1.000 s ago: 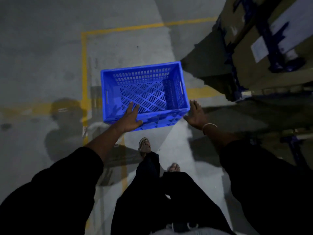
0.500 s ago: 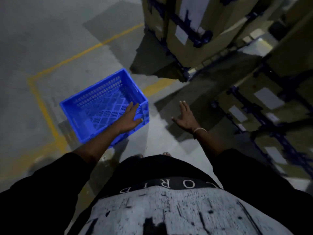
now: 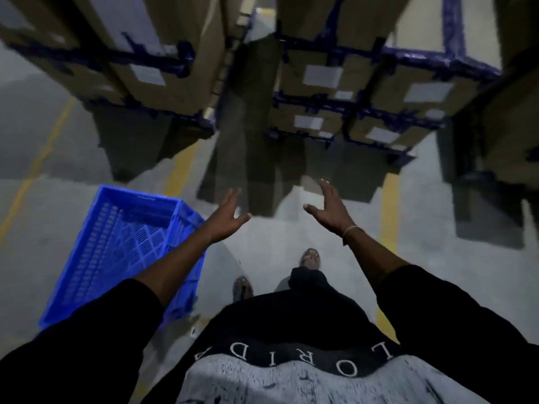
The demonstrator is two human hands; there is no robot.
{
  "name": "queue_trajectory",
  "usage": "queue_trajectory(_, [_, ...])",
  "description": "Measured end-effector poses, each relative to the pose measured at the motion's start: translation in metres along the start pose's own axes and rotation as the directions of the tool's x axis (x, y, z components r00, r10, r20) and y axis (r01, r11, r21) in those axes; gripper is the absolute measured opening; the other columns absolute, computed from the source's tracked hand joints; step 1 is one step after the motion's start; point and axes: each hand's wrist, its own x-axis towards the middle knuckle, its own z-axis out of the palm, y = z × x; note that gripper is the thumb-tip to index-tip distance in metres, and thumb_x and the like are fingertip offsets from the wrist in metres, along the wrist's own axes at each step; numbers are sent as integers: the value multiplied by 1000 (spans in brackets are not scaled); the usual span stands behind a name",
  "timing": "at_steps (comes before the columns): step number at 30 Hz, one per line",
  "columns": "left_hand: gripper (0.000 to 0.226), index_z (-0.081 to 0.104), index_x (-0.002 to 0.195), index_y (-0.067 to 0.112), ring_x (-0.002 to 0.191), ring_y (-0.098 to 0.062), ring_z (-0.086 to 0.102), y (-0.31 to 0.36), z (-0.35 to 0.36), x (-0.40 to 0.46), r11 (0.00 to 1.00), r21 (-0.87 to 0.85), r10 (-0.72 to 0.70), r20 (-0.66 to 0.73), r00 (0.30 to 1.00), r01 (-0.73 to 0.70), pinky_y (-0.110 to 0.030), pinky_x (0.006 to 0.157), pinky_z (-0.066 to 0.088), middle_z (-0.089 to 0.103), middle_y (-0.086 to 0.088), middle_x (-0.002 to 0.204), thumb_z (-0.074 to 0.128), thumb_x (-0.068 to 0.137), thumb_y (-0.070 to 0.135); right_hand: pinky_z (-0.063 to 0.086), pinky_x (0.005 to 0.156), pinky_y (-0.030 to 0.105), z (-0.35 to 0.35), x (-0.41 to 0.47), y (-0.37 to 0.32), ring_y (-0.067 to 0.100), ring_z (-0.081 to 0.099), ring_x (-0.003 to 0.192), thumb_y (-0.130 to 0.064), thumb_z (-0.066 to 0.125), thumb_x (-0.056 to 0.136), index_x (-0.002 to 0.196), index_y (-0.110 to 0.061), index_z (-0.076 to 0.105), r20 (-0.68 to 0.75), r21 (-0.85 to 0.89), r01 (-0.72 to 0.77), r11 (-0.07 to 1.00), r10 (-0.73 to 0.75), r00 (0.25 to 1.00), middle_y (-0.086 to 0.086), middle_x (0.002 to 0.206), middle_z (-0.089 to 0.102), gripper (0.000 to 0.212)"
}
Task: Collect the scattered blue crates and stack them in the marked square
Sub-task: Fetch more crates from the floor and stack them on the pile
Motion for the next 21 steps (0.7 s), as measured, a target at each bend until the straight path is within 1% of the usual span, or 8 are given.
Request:
queue_trajectory(4, [89, 13, 159, 34, 150, -24, 26, 42, 31, 22, 994, 62, 86, 114, 990, -93, -50, 118, 33, 3, 3, 169, 63, 88, 55, 22, 120, 43, -29, -47, 58, 22, 15, 151, -53, 64, 87, 157, -22, 16, -117, 96, -125, 988, 136, 984, 2, 164, 16, 90])
queue_trajectory(8, [90, 13, 161, 24, 155, -20, 10, 101, 78, 44, 967, 131, 186, 217, 958, -217, -45, 124, 19, 2, -2, 169, 60, 91, 54, 25, 119, 42, -62, -96, 121, 23, 21, 149, -51, 64, 88, 157, -24, 18, -218, 245, -244, 939, 298, 929, 0, 162, 19, 87])
queue_trajectory(10, [89, 14, 161, 21, 151, -19, 19, 137, 107, 54, 964, 116, 201, 265, 943, -238, -36, 121, 24, 3, -2, 168, 61, 91, 52, 24, 119, 42, -81, -120, 155, 22, 20, 149, -50, 65, 88, 157, -25, 18, -247, 299, -291, 909, 369, 896, 0, 162, 19, 87])
queue_trajectory(12, [81, 14, 160, 20, 142, -13, 27, 175, 140, 61, 959, 107, 217, 314, 924, -262, -27, 112, 28, 5, 1, 166, 62, 97, 37, 26, 118, 44, -103, -144, 190, 24, 23, 148, -50, 65, 88, 156, -26, 18, -273, 351, -330, 876, 433, 859, -1, 161, 19, 87])
queue_trajectory(14, [79, 15, 160, 20, 144, -18, 32, 207, 174, 71, 945, 110, 252, 363, 897, -310, -31, 110, 35, 8, 0, 166, 62, 98, 34, 29, 116, 45, -124, -169, 225, 24, 28, 146, -50, 66, 87, 156, -27, 19, -299, 408, -360, 839, 495, 816, -1, 160, 21, 87])
queue_trajectory(16, [81, 14, 160, 25, 143, -26, 40, 240, 213, 84, 924, 117, 288, 411, 865, -363, -38, 110, 42, 6, -1, 168, 63, 96, 40, 30, 116, 43, -146, -194, 262, 25, 29, 145, -50, 66, 87, 156, -27, 19, -327, 454, -383, 805, 550, 769, -1, 160, 21, 87])
queue_trajectory(18, [83, 12, 160, 29, 142, -26, 41, 271, 248, 94, 909, 123, 307, 450, 839, -399, -39, 110, 42, 2, -1, 169, 63, 96, 43, 30, 116, 42, -165, -215, 292, 25, 28, 146, -51, 66, 87, 156, -27, 19, -345, 487, -402, 776, 593, 728, 0, 160, 20, 87])
queue_trajectory(21, [82, 12, 160, 29, 143, -25, 39, 323, 305, 102, 884, 98, 352, 506, 787, -458, -36, 110, 40, 0, 0, 169, 62, 97, 41, 28, 116, 40, -193, -250, 335, 24, 26, 146, -51, 66, 87, 156, -26, 19, -371, 543, -418, 728, 655, 658, 0, 161, 18, 87])
